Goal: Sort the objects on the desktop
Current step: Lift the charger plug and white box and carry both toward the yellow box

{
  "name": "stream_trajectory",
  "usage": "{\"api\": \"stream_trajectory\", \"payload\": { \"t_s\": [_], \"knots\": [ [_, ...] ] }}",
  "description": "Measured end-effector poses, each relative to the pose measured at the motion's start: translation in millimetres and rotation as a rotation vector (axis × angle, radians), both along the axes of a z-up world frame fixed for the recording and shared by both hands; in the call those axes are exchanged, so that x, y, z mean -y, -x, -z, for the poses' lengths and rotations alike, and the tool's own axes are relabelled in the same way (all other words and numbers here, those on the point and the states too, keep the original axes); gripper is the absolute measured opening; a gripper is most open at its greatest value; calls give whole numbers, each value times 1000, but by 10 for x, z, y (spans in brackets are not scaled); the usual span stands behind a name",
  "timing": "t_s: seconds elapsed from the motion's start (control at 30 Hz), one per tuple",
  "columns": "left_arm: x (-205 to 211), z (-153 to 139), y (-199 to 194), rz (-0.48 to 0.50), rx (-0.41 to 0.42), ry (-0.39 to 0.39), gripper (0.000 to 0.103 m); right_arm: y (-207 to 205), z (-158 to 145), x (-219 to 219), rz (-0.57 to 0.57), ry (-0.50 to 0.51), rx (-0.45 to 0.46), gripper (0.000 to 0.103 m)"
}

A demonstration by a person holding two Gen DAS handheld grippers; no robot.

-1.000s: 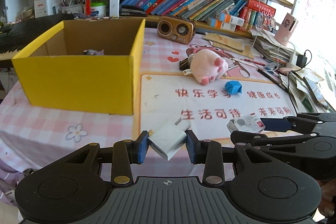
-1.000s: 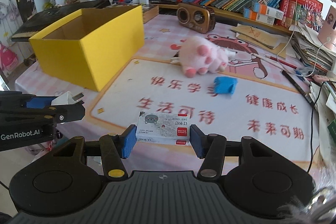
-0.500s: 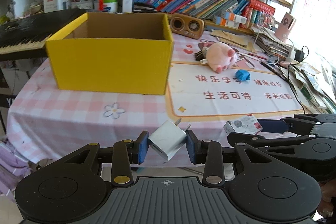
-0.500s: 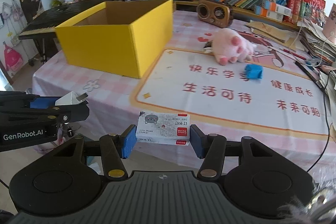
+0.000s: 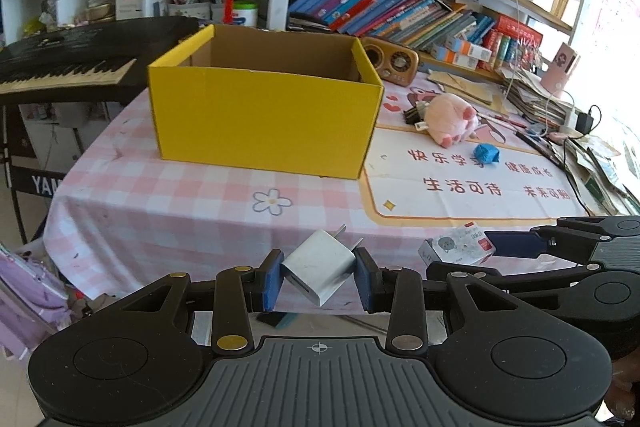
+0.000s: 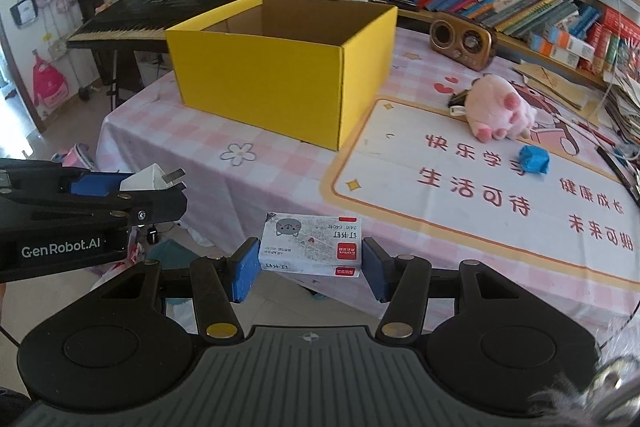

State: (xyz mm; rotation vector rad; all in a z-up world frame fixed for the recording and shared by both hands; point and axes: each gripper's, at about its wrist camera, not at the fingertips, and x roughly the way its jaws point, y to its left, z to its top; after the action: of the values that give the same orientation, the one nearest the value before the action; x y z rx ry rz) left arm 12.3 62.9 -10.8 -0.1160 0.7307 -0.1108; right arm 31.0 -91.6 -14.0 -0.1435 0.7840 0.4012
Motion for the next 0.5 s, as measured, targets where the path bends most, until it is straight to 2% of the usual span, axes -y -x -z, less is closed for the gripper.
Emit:
{"api": "stream_trajectory", "payload": {
  "t_s": [0.5],
  "knots": [
    [-228,-11,81,-66,7,2,36,-38,-14,-285,-87,7,1,52]
  ]
}}
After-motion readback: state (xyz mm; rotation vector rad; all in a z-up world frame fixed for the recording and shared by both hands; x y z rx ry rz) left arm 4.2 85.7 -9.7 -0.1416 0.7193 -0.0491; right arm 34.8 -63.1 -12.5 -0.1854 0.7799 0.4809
